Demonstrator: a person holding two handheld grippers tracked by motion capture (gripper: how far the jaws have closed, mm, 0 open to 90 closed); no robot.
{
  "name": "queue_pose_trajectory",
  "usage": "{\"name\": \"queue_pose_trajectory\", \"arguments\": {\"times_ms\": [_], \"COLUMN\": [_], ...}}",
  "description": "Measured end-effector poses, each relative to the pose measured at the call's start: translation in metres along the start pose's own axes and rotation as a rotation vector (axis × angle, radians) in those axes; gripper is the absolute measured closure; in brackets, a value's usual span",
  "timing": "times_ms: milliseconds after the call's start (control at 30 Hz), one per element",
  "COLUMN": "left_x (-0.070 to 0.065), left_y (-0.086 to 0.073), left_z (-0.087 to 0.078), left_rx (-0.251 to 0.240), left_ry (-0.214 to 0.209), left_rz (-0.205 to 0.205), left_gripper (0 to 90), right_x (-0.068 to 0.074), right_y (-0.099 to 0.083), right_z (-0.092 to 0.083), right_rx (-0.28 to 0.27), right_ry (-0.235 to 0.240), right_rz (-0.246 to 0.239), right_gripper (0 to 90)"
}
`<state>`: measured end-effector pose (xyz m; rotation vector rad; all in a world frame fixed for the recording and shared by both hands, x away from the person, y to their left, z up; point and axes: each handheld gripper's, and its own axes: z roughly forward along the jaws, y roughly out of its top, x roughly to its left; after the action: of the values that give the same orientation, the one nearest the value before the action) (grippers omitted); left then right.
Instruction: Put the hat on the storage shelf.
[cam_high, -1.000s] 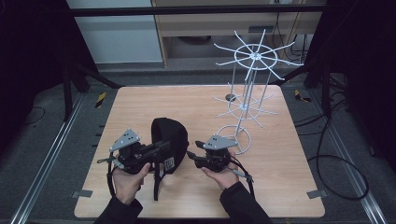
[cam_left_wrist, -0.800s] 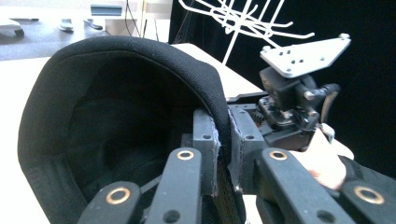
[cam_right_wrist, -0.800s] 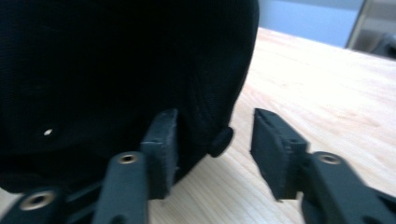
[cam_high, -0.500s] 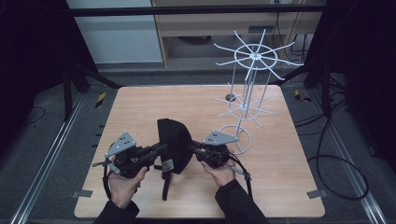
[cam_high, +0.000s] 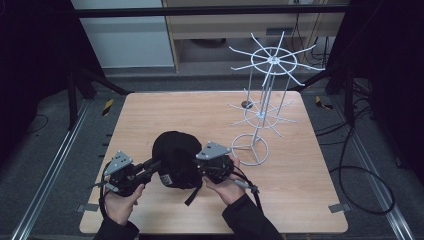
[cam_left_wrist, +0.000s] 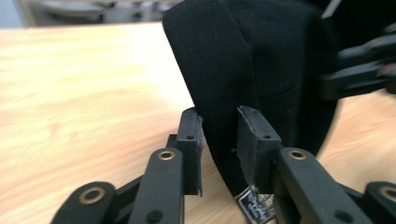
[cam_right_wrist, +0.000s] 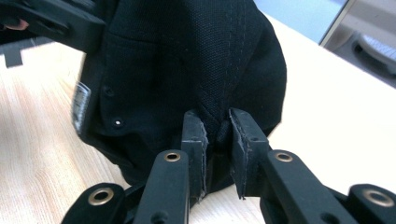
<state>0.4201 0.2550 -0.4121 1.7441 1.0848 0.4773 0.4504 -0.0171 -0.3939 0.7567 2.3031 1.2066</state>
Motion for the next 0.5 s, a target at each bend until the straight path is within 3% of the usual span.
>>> {"name": "queue_pose_trajectory", "arguments": {"times_ms": [100,333,400,500], "left_x": [0.011,0.035,0.039,0.045], "left_y": [-0.010,-0.024,-0.027,-0.031], "left_z": [0.006,0.019,0.022,0.025], "left_rx": [0.039,0.099,0.118,0.136], "left_ry": [0.060,0.138,0.195,0.214], "left_rz": [0.002,-0.026,0.008,-0.001], "left_gripper": [69.3,68.2,67.3,66.2], "right_x": [0.008,0.018,0.019,0.022], "right_y": [0.004,0.015,0.018,0.019], "right_z": [0.017,0.050,0.059,0.073], "right_rx": [0.036,0.039,0.037,0.044], "right_ry": [-0.002,-0.012,-0.014,-0.012], "right_rz": [-0.008,0.003,0.012,0.013], "right_gripper": [77.0,76.5,76.2,75.7]}}
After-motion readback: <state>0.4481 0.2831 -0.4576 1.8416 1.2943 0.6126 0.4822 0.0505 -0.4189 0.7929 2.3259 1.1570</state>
